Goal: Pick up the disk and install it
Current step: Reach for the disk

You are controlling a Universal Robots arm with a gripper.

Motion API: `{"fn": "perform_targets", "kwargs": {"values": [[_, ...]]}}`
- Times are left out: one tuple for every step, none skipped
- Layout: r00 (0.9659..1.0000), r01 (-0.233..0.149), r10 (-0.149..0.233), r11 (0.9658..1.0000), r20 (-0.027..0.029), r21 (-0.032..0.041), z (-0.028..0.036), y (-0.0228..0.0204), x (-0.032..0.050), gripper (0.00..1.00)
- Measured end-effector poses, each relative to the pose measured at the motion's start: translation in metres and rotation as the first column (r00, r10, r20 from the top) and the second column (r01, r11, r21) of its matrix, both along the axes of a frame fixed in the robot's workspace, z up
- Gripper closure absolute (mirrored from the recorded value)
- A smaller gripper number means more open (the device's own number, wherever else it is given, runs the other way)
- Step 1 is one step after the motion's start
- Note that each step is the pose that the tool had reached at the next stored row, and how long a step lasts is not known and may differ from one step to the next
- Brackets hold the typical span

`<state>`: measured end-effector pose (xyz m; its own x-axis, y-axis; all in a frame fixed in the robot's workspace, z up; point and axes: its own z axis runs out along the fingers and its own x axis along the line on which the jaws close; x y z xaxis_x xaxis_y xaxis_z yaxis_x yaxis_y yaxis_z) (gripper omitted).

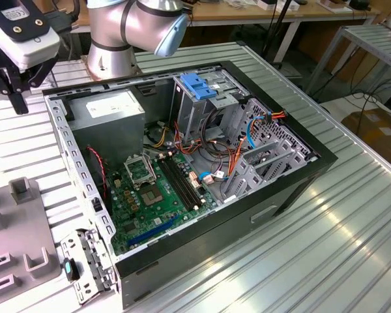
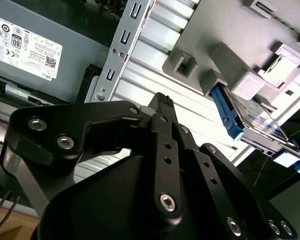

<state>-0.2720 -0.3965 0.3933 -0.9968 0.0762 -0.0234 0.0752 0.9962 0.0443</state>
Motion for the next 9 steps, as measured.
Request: {"fn": "perform_targets", "kwargs": {"values": [[1.0, 0.0, 0.0, 1.0, 0.0, 0.0, 0.0, 0.0, -0.0008, 0.89], [1.0, 0.0, 0.0, 1.0, 0.0, 0.0, 0.0, 0.0, -0.0018, 0.89], [1.0, 0.0, 0.0, 1.0, -0.0001, 0.0, 0.0, 0.0, -0.0026, 0.89], [1.0, 0.0, 0.0, 1.0, 0.0, 0.0001, 0.0, 0.0, -0.0033, 0.89], [1.0, 0.0, 0.0, 1.0, 0.0, 0.0, 0.0, 0.0, -0.0041, 0.89], [1.0, 0.0, 0.0, 1.0, -0.0001, 0.0, 0.0, 0.0, -0.0049, 0.89], [1.0, 0.0, 0.0, 1.0, -0.0001, 0.0, 0.0, 0.0, -0.0057, 0.89], [1.0, 0.0, 0.0, 1.0, -0.0001, 0.0, 0.0, 0.0, -0.0066, 0.89], [1.0, 0.0, 0.0, 1.0, 0.0, 0.0001, 0.0, 0.0, -0.0075, 0.89]]}}
